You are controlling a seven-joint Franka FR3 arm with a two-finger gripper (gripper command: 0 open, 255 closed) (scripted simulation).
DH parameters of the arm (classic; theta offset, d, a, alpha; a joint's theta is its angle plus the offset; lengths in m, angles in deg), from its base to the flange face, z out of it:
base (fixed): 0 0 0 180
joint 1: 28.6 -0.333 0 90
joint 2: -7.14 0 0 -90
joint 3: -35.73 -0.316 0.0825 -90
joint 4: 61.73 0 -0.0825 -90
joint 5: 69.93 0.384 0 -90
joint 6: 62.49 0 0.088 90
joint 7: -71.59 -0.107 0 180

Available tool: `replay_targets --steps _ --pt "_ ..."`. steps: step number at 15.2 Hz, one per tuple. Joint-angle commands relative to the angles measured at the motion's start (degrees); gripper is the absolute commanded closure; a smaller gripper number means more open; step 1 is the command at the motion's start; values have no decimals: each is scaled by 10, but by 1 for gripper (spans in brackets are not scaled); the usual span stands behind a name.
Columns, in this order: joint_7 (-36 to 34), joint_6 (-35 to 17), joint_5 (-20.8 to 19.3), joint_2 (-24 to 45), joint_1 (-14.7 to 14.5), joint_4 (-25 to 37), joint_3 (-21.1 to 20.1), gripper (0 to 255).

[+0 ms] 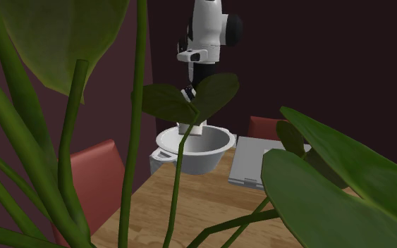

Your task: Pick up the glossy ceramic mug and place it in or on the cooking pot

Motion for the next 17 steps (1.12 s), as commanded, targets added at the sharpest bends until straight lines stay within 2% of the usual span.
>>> replay_targets --steps 1,8,17 --pt "4 -7 10 -52 5 -58 0 255" --pt "30 -22 38 -217 15 -235 11 255" --pt "28 -92 39 -219 14 -306 11 255"
